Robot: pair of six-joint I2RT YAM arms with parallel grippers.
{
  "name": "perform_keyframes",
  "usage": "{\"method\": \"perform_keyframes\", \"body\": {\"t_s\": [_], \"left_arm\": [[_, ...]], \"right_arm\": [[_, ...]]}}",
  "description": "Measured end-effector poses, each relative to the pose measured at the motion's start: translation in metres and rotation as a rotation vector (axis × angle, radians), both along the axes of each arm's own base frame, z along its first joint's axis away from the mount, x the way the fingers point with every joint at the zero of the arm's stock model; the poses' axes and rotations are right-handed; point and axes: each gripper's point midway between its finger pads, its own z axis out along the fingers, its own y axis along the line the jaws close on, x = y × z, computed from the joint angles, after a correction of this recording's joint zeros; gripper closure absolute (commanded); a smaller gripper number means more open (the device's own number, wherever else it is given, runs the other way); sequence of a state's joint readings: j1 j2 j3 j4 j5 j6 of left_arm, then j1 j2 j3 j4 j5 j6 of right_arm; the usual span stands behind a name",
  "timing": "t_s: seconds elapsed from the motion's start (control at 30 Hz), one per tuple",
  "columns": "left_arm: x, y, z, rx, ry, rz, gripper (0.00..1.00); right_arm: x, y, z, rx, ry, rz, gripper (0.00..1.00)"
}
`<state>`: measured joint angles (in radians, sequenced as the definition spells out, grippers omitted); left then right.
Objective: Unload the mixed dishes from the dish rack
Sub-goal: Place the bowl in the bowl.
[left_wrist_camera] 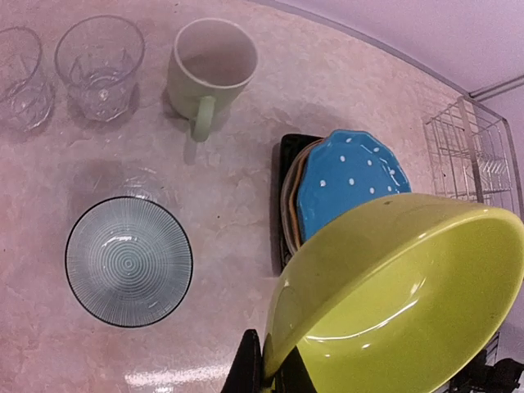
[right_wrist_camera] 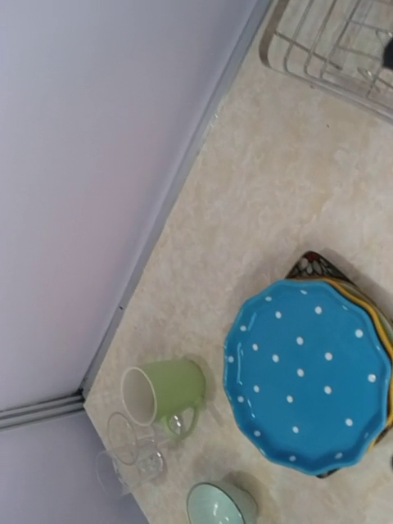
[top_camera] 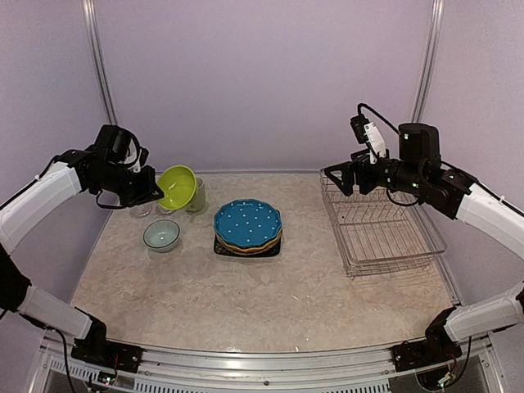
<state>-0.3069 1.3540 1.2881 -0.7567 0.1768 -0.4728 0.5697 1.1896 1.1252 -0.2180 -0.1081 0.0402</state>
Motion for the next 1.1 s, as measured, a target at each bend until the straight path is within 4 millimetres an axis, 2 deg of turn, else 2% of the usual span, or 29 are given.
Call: {"method": "perform_keyframes", "body": {"t_s": [0.27,0.4,0.77,1.0,1.1], "left_arm": [[-0.018,0.059,-0.050,-0.047,0.211,0.239,0.98],[-0.023,0.080,-0.071,-0.062,0.291,0.333,0.96],[-0.011,0.089,-0.125,-0.026,0.455,0.386,0.95],[0.012,0.090,-0.141,-0.001,0.485,0.388,0.95],[0.016,0.091,-0.148,0.009,0.499,0.386,0.95]], "right_arm": [[0.004,0.011,-0.029,-0.033,0.088,0.037,0.01],[0.002,0.011,-0.036,-0.043,0.113,0.044,0.01],[0.001,0.011,-0.031,-0.038,0.119,0.047,0.01],[0.001,0.010,-0.033,-0.047,0.128,0.042,0.01],[0.001,0.009,-0.035,-0.053,0.134,0.037,0.01]]}}
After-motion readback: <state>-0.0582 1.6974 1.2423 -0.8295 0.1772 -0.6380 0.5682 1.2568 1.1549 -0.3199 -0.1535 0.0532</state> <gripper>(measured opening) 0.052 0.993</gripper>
